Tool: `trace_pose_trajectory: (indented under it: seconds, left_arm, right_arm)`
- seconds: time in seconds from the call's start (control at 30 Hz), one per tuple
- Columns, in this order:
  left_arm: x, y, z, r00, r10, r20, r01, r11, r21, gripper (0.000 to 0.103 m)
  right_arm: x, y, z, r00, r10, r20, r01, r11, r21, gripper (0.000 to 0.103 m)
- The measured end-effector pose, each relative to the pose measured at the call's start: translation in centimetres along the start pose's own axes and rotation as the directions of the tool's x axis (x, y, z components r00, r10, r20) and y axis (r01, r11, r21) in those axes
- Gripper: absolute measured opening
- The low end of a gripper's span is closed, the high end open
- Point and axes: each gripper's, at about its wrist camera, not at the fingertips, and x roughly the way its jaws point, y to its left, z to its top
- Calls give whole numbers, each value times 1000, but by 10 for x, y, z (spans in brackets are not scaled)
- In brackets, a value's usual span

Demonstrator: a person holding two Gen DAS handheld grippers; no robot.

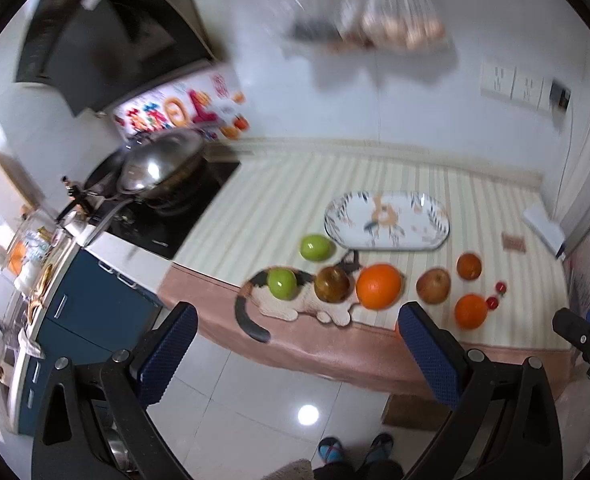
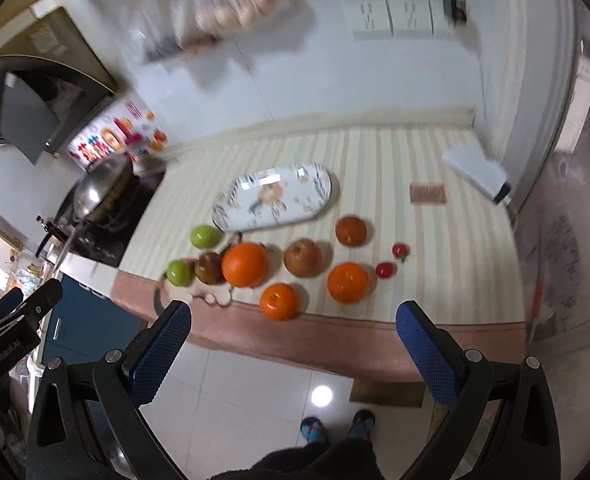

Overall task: Organize fruits
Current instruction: 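Grasp the large orange with the left tool while the right tool grasps the red apple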

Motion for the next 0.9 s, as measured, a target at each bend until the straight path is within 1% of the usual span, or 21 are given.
trace_pose_trajectory:
  seconds: [0.03, 0.1, 0.13, 0.27, 0.33, 0.37, 0.47, 0.53, 0.57, 0.63, 0.73, 0.77, 0.8, 0.87, 0.9]
  left_arm:
    - [13, -5, 2, 1000, -7, -21, 7, 1000, 15, 103]
    - [38, -14, 6, 998, -20, -66, 23, 999, 48, 103]
    - [54, -21, 7, 995, -29, -97, 36, 997, 70, 103]
    - [108, -42, 16, 978, -67, -199, 98, 984, 148, 103]
    - [142, -56, 20, 962, -86, -260, 141, 969, 201, 103]
    - [161, -64, 21, 951, -97, -293, 169, 958, 231, 103]
    - [199, -78, 24, 927, -114, -358, 228, 928, 296, 102]
    - [223, -89, 26, 916, -108, -385, 255, 900, 354, 101]
    - [234, -96, 28, 910, -114, -400, 278, 881, 382, 101]
    - [252, -107, 30, 893, -122, -433, 318, 851, 417, 101]
    - [279, -121, 32, 847, -158, -507, 406, 809, 426, 101]
    - [287, -126, 31, 829, -168, -533, 434, 794, 425, 101]
    - [293, -130, 29, 816, -171, -552, 453, 782, 428, 99]
    - [303, -137, 24, 792, -171, -586, 485, 758, 435, 79]
    - [306, -138, 23, 793, -166, -586, 483, 757, 439, 76]
  right_arm:
    - [17, -6, 3, 999, 5, -35, -5, 1000, 14, 103]
    - [43, -15, 8, 997, 14, -72, -11, 999, 34, 103]
    - [59, -19, 10, 994, 25, -104, -19, 999, 51, 103]
    - [103, -29, 14, 986, 39, -165, -23, 995, 96, 103]
    - [123, -32, 16, 981, 26, -190, -4, 993, 115, 103]
    - [130, -33, 17, 980, 21, -196, 2, 993, 118, 103]
    - [151, -32, 20, 977, -7, -214, 37, 990, 138, 103]
    - [166, -34, 25, 973, -20, -231, 61, 983, 171, 103]
    - [173, -34, 27, 971, -25, -237, 71, 980, 185, 103]
    - [183, -33, 31, 967, -42, -253, 96, 973, 208, 103]
    - [197, -33, 37, 961, -53, -273, 120, 964, 238, 103]
    - [202, -34, 39, 958, -56, -282, 129, 961, 246, 103]
    - [205, -34, 41, 956, -57, -287, 133, 959, 250, 103]
    - [214, -34, 45, 952, -66, -298, 148, 953, 264, 103]
    - [216, -34, 47, 952, -65, -300, 150, 952, 268, 103]
